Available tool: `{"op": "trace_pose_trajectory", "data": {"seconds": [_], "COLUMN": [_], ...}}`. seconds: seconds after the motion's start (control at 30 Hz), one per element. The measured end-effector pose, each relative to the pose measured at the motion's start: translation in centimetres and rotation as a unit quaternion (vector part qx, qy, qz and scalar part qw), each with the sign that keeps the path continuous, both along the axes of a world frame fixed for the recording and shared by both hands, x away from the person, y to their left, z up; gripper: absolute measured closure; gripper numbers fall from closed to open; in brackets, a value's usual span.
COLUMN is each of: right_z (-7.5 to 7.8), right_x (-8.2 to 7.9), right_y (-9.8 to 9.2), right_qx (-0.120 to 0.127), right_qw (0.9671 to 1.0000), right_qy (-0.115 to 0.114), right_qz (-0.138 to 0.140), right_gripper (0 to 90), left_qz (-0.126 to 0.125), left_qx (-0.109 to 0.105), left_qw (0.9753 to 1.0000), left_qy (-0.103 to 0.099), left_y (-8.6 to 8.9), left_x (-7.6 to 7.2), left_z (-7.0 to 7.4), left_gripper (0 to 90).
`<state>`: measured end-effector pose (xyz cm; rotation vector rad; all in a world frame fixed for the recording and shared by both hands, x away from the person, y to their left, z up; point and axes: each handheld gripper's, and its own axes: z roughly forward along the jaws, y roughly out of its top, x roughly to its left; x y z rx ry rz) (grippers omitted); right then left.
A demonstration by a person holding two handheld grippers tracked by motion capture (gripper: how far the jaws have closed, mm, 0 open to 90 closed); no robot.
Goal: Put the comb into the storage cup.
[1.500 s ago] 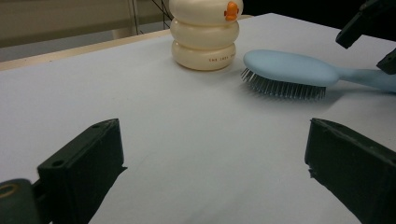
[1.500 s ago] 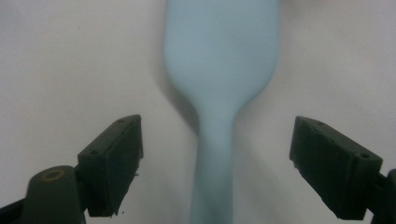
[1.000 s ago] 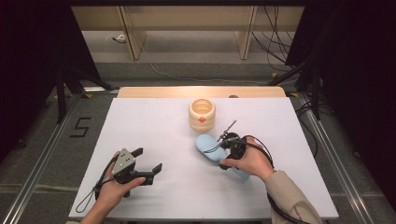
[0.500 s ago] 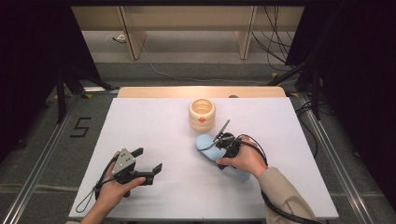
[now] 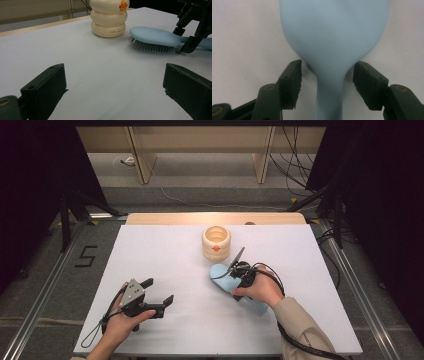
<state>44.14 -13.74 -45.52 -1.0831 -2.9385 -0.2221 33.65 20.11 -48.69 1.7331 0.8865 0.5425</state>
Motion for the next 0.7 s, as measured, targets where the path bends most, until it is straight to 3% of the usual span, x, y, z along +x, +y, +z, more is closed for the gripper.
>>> {"op": "trace_pose_trajectory", "data": {"seconds": [0.7], "right_z": [-0.11], "right_x": [-0.04], "right_y": [0.49], "right_qx": [-0.015], "right_qw": [0.9998], "right_qy": [-0.001], "right_qz": [-0.014], "right_gripper": [49.0], "left_qz": [-0.001], "left_qx": [0.000], "left_qw": [1.0000], "left_qy": [0.000], "left_y": [-0.05], "left_x": [0.02], "left_z": [-0.03], "left_gripper": [4.6]}}
